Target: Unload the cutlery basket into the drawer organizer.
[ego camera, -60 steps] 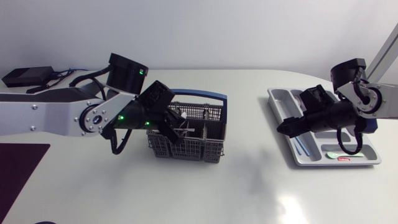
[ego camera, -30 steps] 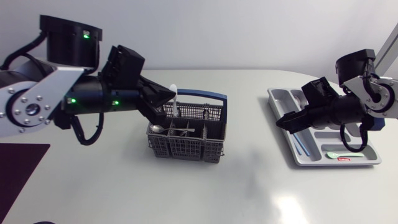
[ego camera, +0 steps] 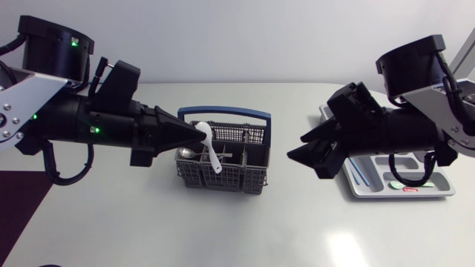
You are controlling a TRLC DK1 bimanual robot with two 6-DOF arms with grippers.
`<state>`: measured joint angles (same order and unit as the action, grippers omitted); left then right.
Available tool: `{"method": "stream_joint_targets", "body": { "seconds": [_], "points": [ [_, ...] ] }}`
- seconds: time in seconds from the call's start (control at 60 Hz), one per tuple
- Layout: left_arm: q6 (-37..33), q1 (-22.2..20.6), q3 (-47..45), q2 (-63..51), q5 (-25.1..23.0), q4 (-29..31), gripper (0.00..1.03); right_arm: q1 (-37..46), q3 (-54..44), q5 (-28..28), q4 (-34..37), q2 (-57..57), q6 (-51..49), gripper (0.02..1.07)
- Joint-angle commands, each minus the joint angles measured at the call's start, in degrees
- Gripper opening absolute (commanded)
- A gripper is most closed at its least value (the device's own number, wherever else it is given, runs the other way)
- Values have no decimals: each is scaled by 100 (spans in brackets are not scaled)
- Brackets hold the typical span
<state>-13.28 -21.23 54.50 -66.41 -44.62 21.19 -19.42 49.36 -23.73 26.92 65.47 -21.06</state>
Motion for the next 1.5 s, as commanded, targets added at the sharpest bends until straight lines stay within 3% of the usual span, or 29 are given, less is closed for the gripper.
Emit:
{"method": "stream_joint_targets", "body": {
  "seconds": [0.0, 0.233, 0.467, 0.667, 0.867, 1.15, 1.25, 1.283, 1.317, 1.367, 1.483],
  "points": [
    [-228, -91, 113, -100, -214, 69, 4, -343, -173, -229, 138, -105, -170, 75],
    [-351, -531, 61, -197, -556, 78, 4, -1090, -252, -871, 15, -140, -346, 75],
    [-404, -935, 113, -276, -574, 105, 4, -1468, -225, -1354, -116, -131, -443, 73],
    [-368, -1111, 280, -443, -574, 201, 4, -1503, -225, -1574, -319, -52, -540, 52],
    [-228, -1278, 456, -557, -574, 210, 4, -1626, -305, -1662, -380, 36, -636, 51],
    [-158, -1339, 562, -645, -574, 210, 4, -1626, -401, -1679, -398, 124, -751, 9],
    [-158, -1331, 553, -645, -574, 210, 5, -1600, -419, -1679, -389, 97, -751, 7],
    [-158, -1331, 553, -645, -574, 210, 9, -1600, -428, -1679, -371, 97, -751, 7],
    [-149, -1313, 570, -654, -565, 210, 25, -1609, -436, -1679, -363, 97, -751, 7],
    [-140, -1278, 623, -654, -565, 210, 39, -1626, -463, -1679, -354, 88, -751, 7],
    [-87, -1129, 825, -654, -530, 210, 67, -1618, -533, -1662, -283, 45, -751, 7]
  ]
}}
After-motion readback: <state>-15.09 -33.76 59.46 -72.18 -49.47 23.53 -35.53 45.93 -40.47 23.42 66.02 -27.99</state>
